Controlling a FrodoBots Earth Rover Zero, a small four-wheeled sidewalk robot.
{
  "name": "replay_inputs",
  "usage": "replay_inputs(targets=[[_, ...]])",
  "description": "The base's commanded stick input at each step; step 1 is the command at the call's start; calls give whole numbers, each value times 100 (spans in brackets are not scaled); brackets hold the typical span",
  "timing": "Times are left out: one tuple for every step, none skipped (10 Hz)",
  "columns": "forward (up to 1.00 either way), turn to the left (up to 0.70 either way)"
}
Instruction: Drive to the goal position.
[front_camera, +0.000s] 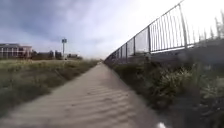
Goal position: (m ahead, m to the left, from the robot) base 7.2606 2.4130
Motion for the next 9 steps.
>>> replay_inputs(targets=[[0, 0], [0, 0], [0, 0], [0, 0], [0, 0], [0, 0], [0, 0], [3, 0], [16, 0]])
